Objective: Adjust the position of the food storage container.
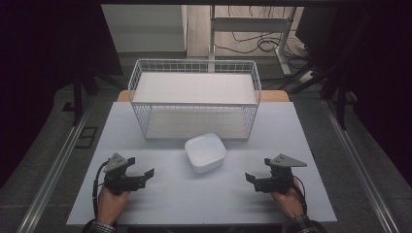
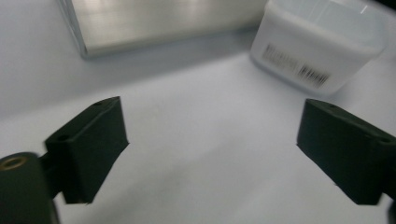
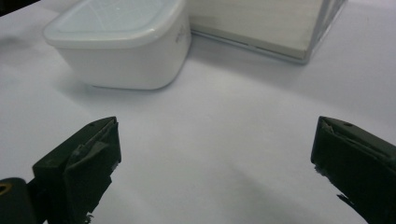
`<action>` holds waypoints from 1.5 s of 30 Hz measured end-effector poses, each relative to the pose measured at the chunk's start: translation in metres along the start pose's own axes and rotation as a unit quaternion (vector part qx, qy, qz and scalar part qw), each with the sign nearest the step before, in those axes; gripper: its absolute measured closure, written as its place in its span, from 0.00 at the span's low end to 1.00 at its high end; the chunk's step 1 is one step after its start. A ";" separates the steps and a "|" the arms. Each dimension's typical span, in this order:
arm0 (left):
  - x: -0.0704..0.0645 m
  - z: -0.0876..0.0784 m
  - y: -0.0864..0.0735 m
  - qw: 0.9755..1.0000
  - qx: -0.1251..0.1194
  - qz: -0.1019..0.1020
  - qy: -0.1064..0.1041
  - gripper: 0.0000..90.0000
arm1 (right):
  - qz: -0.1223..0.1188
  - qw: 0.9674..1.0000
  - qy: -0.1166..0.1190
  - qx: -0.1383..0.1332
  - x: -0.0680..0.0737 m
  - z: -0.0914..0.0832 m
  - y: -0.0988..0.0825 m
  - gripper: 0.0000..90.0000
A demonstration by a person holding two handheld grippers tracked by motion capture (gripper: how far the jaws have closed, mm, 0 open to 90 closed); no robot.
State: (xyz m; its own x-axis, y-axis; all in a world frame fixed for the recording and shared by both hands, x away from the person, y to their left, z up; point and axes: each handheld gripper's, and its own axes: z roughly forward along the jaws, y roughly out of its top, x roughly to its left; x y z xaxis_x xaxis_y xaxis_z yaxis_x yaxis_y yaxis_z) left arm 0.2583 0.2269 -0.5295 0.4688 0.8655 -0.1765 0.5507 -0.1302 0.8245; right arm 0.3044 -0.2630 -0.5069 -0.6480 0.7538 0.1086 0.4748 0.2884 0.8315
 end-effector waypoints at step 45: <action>-0.046 0.049 0.041 0.996 -0.012 0.037 -0.075 0.03 | -0.014 0.997 0.033 0.066 0.022 0.036 0.057 0.44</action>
State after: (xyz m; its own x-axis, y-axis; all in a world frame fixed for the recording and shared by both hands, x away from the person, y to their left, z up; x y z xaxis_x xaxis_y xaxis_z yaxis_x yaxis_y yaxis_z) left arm 0.2932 0.1579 -0.5137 0.6068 0.7715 -0.1912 0.4941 -0.1778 0.8511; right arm 0.3382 -0.2091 -0.4769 -0.6986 0.7045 0.1251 0.5269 0.3882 0.7561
